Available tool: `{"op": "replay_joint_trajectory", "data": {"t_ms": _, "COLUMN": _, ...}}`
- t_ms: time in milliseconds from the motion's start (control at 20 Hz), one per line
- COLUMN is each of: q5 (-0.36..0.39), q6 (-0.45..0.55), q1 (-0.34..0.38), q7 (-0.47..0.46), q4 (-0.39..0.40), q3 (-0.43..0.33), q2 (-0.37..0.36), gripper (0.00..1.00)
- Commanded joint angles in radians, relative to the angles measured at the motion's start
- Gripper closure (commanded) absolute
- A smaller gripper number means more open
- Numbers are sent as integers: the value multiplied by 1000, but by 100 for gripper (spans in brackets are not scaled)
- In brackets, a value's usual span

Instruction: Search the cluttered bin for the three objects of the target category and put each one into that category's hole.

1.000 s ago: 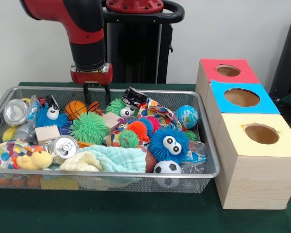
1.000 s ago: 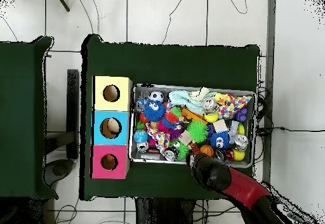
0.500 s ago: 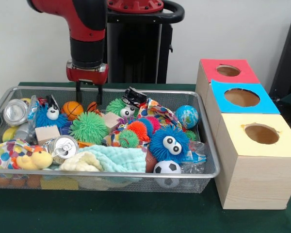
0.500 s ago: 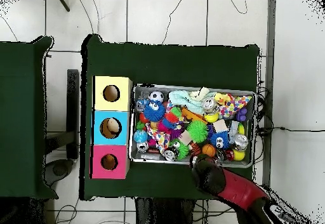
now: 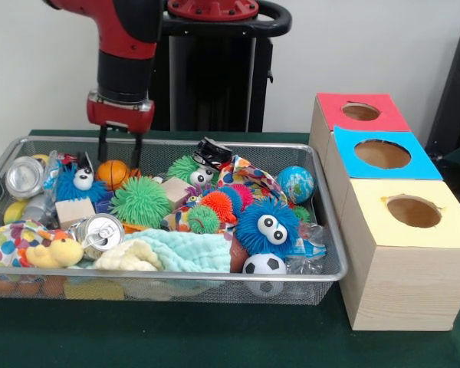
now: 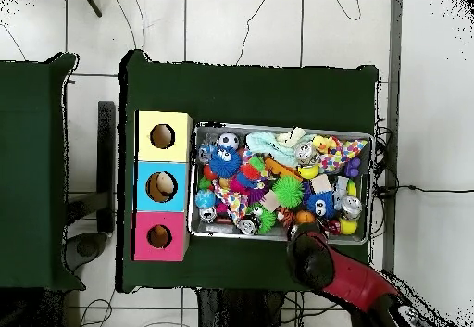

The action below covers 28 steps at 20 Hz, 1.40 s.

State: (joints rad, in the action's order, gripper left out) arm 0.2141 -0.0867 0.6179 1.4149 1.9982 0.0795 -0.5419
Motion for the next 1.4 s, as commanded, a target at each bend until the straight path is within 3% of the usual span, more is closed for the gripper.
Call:
{"op": "replay_joint_trajectory", "data": {"t_ms": 50, "q5": 58, "q6": -79, "q1": 177, "q7": 199, "q4": -26, "q3": -259, "q2": 10, "gripper": 0}}
{"op": "replay_joint_trajectory", "data": {"t_ms": 500, "q5": 42, "q6": -115, "q1": 212, "q7": 216, "q4": -32, "q3": -318, "q2": 83, "gripper": 0}}
{"op": "replay_joint_trajectory", "data": {"t_ms": 700, "q5": 43, "q6": -131, "q1": 197, "q7": 208, "q4": -34, "q3": -299, "q2": 82, "gripper": 0}}
{"op": "replay_joint_trajectory", "data": {"t_ms": 850, "q5": 92, "q6": -30, "q1": 264, "q7": 135, "q4": -18, "q3": -378, "q2": 85, "gripper": 0}}
{"op": "replay_joint_trajectory", "data": {"t_ms": 1000, "q5": 94, "q6": 83, "q1": 303, "q7": 92, "q4": 5, "q3": -419, "q2": 66, "gripper": 0}}
{"op": "replay_joint_trajectory", "data": {"t_ms": 1250, "q5": 76, "q6": 160, "q1": 299, "q7": 74, "q4": 9, "q3": -413, "q2": 48, "gripper": 0}}
{"op": "replay_joint_trajectory", "data": {"t_ms": 1400, "q5": 55, "q6": 291, "q1": 282, "q7": 35, "q4": 7, "q3": -391, "q2": 43, "gripper": 0}}
